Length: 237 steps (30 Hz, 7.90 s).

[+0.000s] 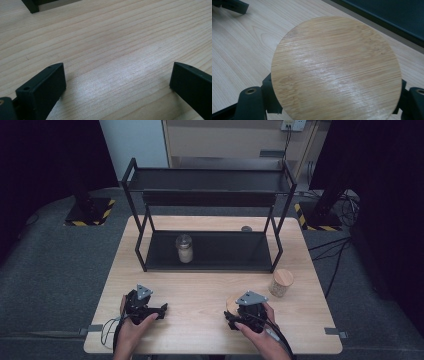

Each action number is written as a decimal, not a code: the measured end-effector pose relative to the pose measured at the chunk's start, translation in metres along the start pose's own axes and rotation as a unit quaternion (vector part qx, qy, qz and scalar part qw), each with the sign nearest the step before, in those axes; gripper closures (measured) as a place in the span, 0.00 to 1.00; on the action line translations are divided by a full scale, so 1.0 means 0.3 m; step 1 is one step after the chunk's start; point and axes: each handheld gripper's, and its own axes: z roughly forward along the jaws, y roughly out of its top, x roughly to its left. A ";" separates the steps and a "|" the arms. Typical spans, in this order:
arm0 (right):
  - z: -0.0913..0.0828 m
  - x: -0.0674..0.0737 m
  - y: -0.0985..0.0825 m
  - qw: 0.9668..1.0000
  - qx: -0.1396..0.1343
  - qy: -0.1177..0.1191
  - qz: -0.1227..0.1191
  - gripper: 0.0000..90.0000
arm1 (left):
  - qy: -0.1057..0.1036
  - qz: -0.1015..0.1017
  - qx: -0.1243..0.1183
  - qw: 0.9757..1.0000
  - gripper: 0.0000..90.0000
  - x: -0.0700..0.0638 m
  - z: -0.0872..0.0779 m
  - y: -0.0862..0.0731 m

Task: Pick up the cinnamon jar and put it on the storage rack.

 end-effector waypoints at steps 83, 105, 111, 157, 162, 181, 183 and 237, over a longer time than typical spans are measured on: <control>0.237 -0.132 0.367 0.997 -0.023 -0.054 0.046 0.28 | 0.000 0.000 0.000 1.000 0.00 0.000 0.000 0.000; 0.343 -0.219 0.467 0.994 -0.020 -0.076 0.077 0.28 | 0.000 0.000 0.000 1.000 0.00 0.000 0.000 0.000; 0.373 -0.242 0.484 0.993 -0.018 -0.084 0.085 0.28 | 0.000 0.000 0.000 1.000 0.00 0.000 0.000 0.000; 0.544 -0.324 0.544 0.986 -0.011 -0.121 0.114 0.28 | 0.000 0.000 0.000 1.000 0.00 0.000 0.000 0.000; 0.552 -0.319 0.541 0.986 -0.014 -0.118 0.115 0.28 | 0.000 0.000 0.000 1.000 0.00 0.000 0.000 0.000; 0.579 -0.309 0.529 0.986 -0.017 -0.112 0.122 0.28 | 0.000 0.000 0.000 1.000 0.00 0.000 0.000 0.000; 0.581 -0.309 0.528 0.986 -0.018 -0.111 0.125 0.28 | 0.000 0.000 0.000 1.000 0.00 0.000 0.000 0.000; 0.603 -0.308 0.497 0.985 -0.042 -0.119 0.119 0.20 | 0.000 0.000 0.000 1.000 0.00 0.000 0.000 0.000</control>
